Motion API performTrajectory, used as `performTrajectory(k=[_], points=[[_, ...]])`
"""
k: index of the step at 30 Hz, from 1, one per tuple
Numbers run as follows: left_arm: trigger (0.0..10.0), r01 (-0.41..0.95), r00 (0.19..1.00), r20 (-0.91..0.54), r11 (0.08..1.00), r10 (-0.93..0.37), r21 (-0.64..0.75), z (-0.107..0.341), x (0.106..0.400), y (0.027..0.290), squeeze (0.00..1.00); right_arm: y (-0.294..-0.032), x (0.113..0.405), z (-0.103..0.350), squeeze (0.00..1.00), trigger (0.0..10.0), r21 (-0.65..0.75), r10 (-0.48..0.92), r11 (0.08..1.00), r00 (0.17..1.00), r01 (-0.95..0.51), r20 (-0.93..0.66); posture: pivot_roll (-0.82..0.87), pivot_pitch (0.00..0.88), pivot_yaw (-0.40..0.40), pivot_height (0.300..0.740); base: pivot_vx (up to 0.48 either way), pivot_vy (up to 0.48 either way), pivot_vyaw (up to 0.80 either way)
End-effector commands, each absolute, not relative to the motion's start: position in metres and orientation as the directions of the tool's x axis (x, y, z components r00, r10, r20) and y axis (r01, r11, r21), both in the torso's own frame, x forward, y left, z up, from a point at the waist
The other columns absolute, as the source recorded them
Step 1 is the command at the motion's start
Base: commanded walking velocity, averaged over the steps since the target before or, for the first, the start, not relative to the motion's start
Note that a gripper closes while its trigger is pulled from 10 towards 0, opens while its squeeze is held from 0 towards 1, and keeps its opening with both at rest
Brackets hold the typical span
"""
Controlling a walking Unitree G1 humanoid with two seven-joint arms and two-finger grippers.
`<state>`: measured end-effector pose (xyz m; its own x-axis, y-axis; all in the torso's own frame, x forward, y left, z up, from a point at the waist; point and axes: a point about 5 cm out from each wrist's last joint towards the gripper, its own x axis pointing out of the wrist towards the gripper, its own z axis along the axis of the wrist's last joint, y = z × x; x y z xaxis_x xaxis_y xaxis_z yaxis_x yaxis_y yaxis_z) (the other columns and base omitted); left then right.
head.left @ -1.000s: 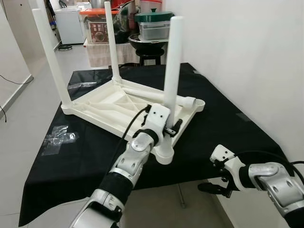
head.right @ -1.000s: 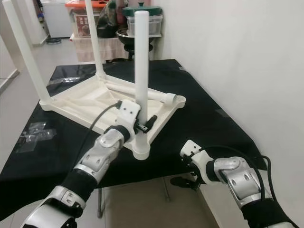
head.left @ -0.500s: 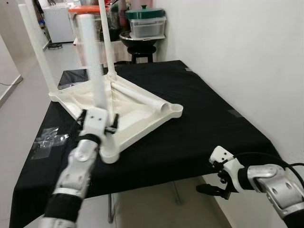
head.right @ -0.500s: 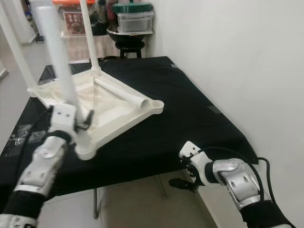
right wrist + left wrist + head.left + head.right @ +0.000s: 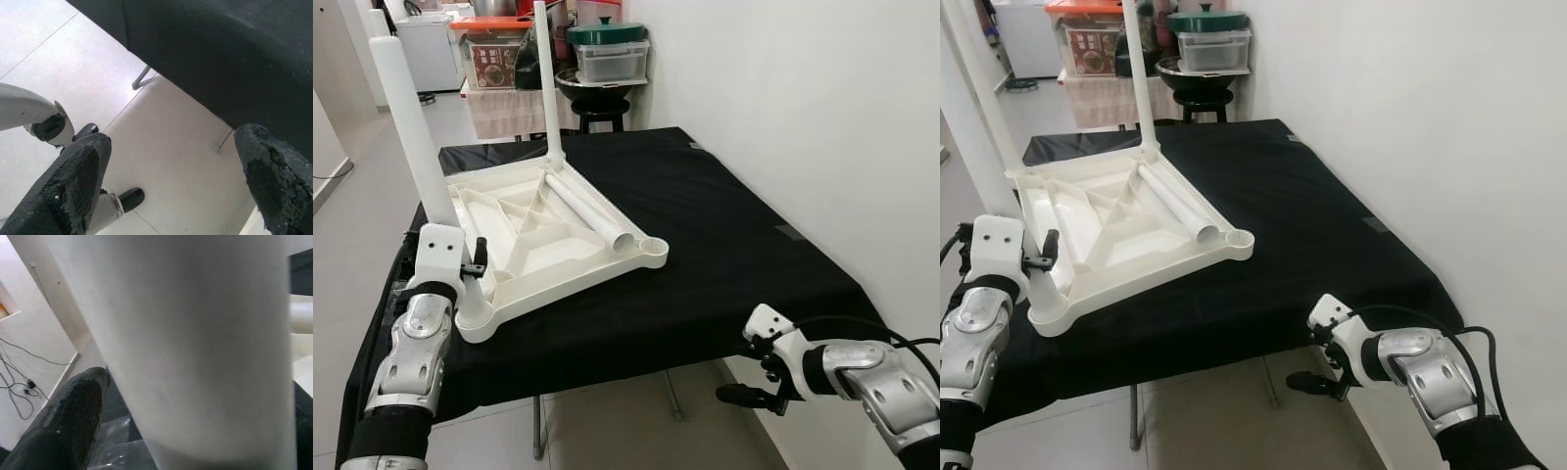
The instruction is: Building children table
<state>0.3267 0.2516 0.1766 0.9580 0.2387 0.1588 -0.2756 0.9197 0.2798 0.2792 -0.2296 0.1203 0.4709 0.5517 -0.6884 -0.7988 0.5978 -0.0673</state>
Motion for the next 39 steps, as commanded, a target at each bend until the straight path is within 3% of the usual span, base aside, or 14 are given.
performTrajectory(k=[1,3,11,15,20,30,39], points=[[10.0,-0.328,0.943,0.161,0.893,0.291,0.308,0.179,0.325,0.274,0.00,-0.226,0.280,0.123,0.00,10.0,-0.065,0.562,0.589,0.466,-0.806,-0.683,-0.06,0.000,-0.033,0.740,0.000,0.000,0.00],[10.0,-0.328,0.943,0.161,0.893,0.291,0.308,0.179,0.325,0.274,0.00,-0.226,0.280,0.123,0.00,10.0,-0.065,0.562,0.589,0.466,-0.806,-0.683,-0.06,0.000,-0.033,0.740,0.000,0.000,0.00],[10.0,-0.431,0.902,0.183,0.828,0.390,0.358,0.198,0.332,0.317,0.00,-0.222,0.280,0.122,0.00,10.0,-0.059,0.573,0.580,0.459,-0.812,-0.680,-0.06,0.000,-0.029,0.740,0.000,0.000,0.00],[10.0,-0.437,0.899,0.185,0.825,0.396,0.358,0.202,0.335,0.321,0.00,-0.222,0.279,0.121,0.00,10.0,-0.058,0.572,0.580,0.457,-0.813,-0.681,-0.07,0.000,-0.030,0.740,0.000,0.000,0.00],[10.0,-0.420,0.907,0.189,0.841,0.376,0.341,0.201,0.338,0.314,0.00,-0.222,0.280,0.121,0.00,10.0,-0.058,0.572,0.579,0.457,-0.813,-0.681,-0.07,0.000,-0.028,0.740,0.000,0.000,0.00],[10.0,-0.298,0.951,0.165,0.917,0.261,0.264,0.173,0.335,0.275,0.00,-0.219,0.278,0.120,0.00,10.0,-0.052,0.578,0.574,0.449,-0.817,-0.682,-0.06,0.000,-0.023,0.740,0.000,0.000,0.00],[10.0,-0.310,0.945,0.175,0.924,0.274,0.223,0.163,0.306,0.257,0.00,-0.221,0.277,0.119,0.00,10.0,-0.047,0.579,0.574,0.446,-0.818,-0.682,-0.05,0.000,-0.016,0.740,0.000,0.000,0.00]])
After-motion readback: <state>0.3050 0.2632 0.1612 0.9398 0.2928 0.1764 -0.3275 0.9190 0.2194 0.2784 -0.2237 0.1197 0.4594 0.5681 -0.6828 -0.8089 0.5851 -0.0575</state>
